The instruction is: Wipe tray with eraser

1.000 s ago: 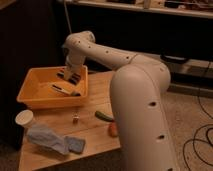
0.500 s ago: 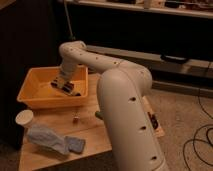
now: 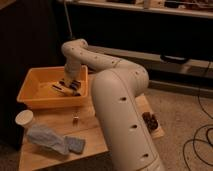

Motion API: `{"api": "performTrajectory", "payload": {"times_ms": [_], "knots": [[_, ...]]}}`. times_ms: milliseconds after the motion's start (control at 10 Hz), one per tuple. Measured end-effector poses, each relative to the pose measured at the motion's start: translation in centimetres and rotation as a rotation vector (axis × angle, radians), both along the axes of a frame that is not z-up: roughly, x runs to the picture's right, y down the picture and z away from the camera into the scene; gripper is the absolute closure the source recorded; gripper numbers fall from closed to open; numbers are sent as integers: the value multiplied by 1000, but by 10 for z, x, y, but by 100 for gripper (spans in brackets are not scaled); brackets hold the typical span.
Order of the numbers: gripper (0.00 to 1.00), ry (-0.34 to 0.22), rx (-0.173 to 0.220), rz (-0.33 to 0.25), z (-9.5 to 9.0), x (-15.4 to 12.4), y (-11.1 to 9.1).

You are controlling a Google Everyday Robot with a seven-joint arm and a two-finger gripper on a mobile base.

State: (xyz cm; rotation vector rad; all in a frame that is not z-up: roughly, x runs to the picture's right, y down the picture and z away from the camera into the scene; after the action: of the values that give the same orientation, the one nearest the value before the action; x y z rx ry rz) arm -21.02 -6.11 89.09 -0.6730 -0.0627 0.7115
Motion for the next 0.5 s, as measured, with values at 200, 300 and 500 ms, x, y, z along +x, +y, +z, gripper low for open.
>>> {"api": "performTrajectory", "payload": {"times_ms": [200,300,500], "knots": [[100,15,5,15,10,-10,-20],[100,6,10,10,9,-21,-28],[100,-22,14,-17,0,-39,-26]]}}
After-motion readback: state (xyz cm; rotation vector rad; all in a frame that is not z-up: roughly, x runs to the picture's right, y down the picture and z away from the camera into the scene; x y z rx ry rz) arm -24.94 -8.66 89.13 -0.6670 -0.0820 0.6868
